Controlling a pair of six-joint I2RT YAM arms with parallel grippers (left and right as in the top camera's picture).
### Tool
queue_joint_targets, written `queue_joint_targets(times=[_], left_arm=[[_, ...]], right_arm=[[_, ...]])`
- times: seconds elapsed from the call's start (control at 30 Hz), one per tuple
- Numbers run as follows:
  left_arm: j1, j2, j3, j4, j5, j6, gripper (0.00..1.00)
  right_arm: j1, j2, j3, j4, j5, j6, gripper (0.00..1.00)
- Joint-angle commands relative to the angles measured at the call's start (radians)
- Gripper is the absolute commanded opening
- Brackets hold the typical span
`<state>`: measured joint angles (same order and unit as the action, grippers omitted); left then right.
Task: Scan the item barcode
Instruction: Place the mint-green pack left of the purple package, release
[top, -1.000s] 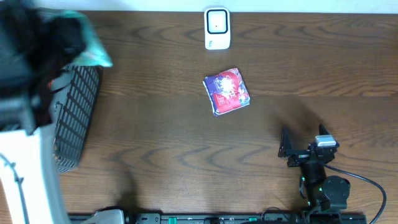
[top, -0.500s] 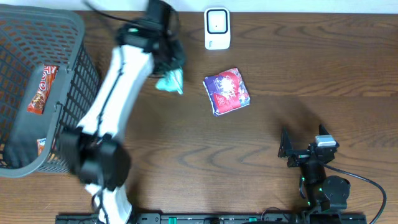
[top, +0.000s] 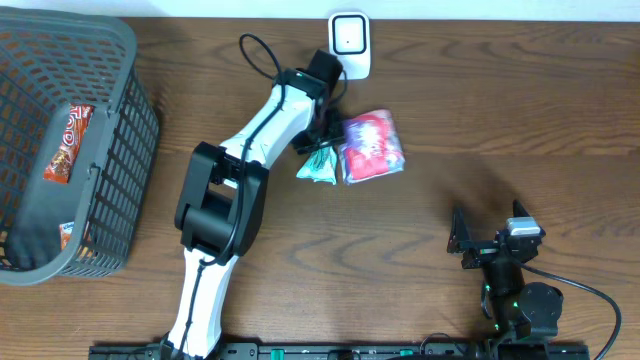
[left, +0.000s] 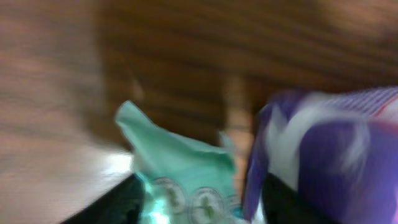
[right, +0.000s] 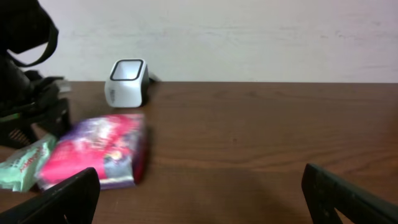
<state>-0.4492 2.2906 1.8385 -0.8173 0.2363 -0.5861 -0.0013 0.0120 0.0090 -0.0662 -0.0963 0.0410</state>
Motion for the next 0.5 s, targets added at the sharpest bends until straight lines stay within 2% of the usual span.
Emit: queue_joint_targets(times=[0.0, 0.07, 0.13, 0.2, 0.43, 0.47], left_arm=[[-0.017, -0.015, 0.01, 0.054, 0.151, 0.101, 0.72], [-0.006, -0.028, 0.028, 0.034, 0.156, 0.177, 0.73], [0.012, -0.047, 0.036, 0.014, 0.156, 0.202, 0.75], [0.064, -0.103, 0.043, -0.005, 0.156, 0.208, 0.78], [0.255, -0.333, 0.043, -0.004, 0.136, 0.208, 0.8], [0.293, -0.378, 0.043, -0.005, 0.114, 0.209, 0.83]], right_arm=[[0.016, -0.005, -0.003, -0.002, 0.001, 0.006, 0.99], [0.016, -0.005, -0.003, -0.002, 0.001, 0.006, 0.99], [0.016, -0.005, -0.003, -0.002, 0.001, 0.006, 0.99], [0.016, -0.005, -0.003, -0.002, 0.001, 0.006, 0.99], [0.016, -0.005, -0.003, -0.002, 0.001, 0.006, 0.99], [0.016, -0.005, -0.003, -0.002, 0.001, 0.006, 0.99]])
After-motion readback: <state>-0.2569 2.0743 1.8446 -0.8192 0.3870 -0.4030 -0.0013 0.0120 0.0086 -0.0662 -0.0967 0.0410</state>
